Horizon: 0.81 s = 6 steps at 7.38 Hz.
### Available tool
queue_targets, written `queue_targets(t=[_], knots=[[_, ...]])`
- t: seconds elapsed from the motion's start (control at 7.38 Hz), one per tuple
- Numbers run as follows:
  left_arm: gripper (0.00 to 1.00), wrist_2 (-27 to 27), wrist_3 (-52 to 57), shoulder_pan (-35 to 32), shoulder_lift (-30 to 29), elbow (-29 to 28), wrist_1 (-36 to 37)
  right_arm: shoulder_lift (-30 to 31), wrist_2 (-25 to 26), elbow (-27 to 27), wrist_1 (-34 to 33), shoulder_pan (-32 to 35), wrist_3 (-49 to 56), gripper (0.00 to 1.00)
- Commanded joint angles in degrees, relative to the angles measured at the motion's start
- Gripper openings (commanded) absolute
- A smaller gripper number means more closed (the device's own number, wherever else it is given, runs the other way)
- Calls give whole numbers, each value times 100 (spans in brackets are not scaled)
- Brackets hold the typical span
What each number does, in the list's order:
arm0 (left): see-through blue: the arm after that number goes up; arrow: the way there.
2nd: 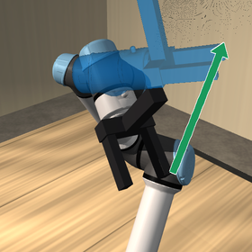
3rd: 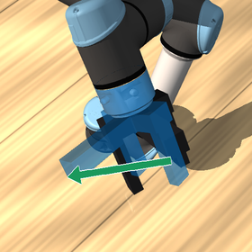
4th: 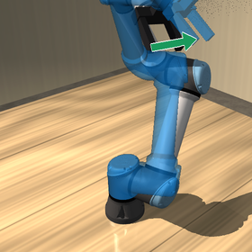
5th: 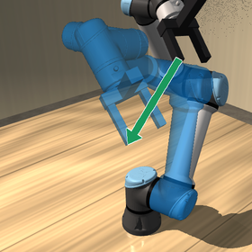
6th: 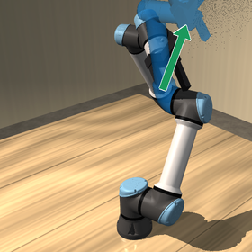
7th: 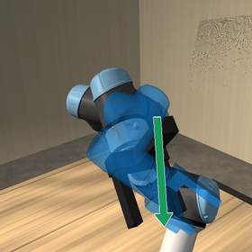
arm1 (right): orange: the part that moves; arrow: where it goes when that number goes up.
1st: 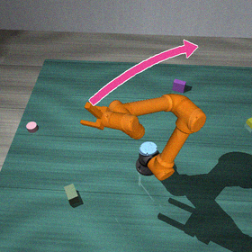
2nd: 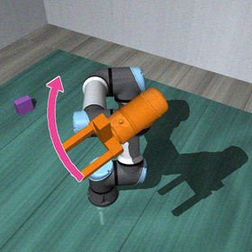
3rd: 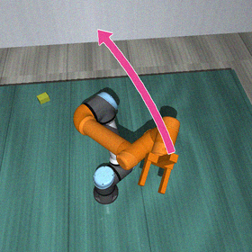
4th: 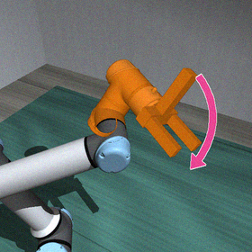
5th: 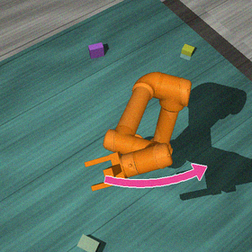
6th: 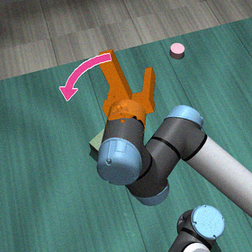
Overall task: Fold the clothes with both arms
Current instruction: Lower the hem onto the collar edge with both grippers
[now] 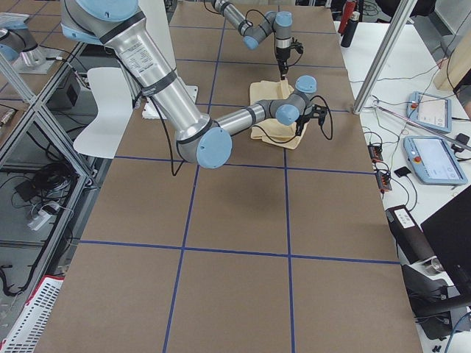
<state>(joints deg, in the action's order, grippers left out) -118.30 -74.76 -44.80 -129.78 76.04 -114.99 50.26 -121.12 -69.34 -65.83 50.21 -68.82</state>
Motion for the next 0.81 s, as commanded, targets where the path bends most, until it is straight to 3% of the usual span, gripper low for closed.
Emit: queue_targets(t=[0.0, 0.68], knots=[[0, 0, -12, -55, -4, -115, -180, -16, 1, 8, 0, -11, 0, 0], [0, 0, -48, -55, -136, -133, -243, -52, 1, 8, 113, -20, 0, 0]])
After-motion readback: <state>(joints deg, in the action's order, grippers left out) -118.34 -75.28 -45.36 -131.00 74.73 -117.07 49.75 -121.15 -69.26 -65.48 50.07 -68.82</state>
